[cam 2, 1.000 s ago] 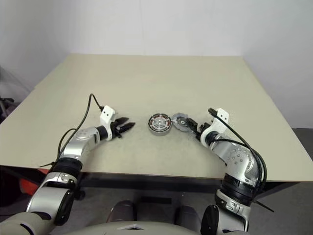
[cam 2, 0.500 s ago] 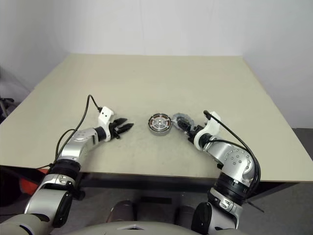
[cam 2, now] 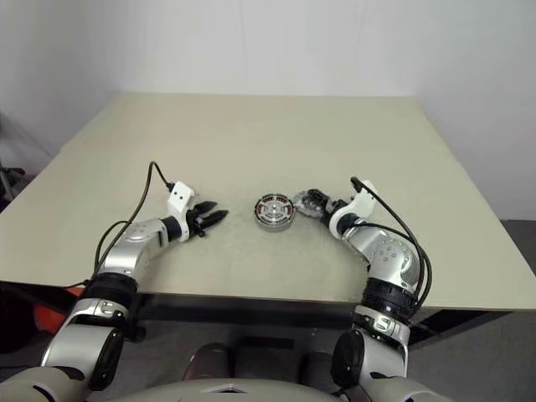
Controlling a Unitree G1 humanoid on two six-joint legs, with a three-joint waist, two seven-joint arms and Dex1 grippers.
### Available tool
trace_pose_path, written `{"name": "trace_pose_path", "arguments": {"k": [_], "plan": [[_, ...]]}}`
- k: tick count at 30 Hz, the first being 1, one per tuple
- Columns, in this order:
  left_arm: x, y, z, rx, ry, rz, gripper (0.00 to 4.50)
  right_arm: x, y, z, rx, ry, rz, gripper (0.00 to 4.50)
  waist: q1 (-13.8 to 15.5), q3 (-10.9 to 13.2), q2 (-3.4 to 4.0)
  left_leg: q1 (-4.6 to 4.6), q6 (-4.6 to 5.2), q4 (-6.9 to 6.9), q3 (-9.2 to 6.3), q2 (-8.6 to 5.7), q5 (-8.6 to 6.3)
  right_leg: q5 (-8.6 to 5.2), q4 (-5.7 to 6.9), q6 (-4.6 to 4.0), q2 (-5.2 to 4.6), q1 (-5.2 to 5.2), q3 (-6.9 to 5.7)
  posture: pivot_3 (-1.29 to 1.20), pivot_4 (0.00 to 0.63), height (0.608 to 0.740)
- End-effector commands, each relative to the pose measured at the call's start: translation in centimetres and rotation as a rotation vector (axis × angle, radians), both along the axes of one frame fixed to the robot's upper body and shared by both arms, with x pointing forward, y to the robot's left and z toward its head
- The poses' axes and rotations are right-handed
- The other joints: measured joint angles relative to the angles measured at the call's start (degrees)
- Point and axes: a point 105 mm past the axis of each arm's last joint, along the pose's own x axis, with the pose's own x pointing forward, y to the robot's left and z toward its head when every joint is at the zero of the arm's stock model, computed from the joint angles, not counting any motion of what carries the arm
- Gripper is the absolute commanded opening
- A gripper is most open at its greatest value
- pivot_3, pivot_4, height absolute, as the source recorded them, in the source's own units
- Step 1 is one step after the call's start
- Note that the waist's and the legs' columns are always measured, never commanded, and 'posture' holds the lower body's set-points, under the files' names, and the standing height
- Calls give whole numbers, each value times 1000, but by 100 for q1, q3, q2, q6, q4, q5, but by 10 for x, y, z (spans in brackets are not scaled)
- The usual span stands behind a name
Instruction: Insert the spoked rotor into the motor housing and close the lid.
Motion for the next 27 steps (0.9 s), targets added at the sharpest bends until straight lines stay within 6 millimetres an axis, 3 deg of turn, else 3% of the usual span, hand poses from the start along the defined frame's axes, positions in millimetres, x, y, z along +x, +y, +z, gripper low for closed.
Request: {"name": "trace_pose_path", "arguments": {"k": [1,12,18,27], "plan": [[4,3,14,1,-48,3,2434,13,7,14,-4,-67,13,4221,-4,0,0,-1,3,-1,0,0,-2,10,0,-17,0,-1,0,0,0,740],[6,4,15,15,-52,1,2434,28,28,36,77,-138,63,4221,-12,0,1,-5,12,0,1,0,-7,18,-2,-33,0,-4,0,0,0,740],[7,3,14,17,-50,-1,2434,21,41,71,132,-272,151,4221,-8,1,1,-9,17,0,1,0,-10,19,-4,-35,0,-5,0,0,0,740],[20,16,23,20,-74,62,2434,15,46,91,89,-307,182,4221,-2,1,1,-8,16,1,1,0,-9,17,-3,-30,0,-5,0,0,0,740]]}}
